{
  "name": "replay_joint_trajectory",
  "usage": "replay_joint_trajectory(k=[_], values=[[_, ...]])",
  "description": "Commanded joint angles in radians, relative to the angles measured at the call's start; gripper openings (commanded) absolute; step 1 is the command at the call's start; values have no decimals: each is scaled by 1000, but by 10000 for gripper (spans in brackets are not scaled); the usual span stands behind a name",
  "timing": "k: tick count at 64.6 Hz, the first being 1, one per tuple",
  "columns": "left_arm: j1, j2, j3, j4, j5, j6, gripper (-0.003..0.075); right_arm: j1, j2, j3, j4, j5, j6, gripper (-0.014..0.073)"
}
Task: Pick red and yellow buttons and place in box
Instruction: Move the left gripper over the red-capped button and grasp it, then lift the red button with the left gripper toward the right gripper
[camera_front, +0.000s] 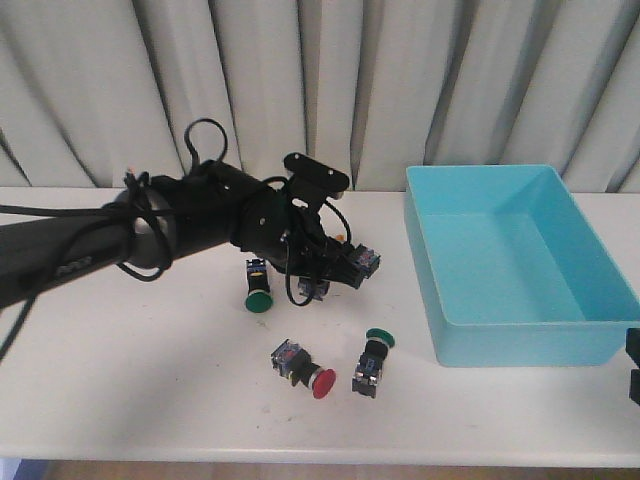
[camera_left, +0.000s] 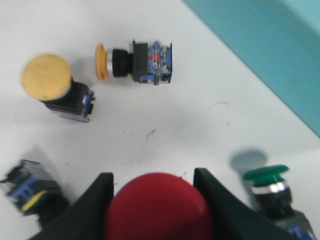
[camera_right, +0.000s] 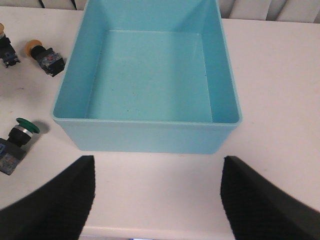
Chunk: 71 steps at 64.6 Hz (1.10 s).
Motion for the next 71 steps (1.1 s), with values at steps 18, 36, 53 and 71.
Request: replay_joint_trajectory(k=[18, 36, 53, 71], values=[[10, -348, 166, -4, -32, 72, 199, -6, 6, -29, -3, -77, -10, 506], [97, -615, 542, -4, -196, 84, 199, -6, 6, -29, -3, -64, -10, 506], [95, -688, 623, -315, -64, 455, 199, -5, 74, -37, 114, 12, -69, 506], [96, -653, 623, -946, 28, 1236, 199, -4, 290, -117, 548, 190, -602, 506]])
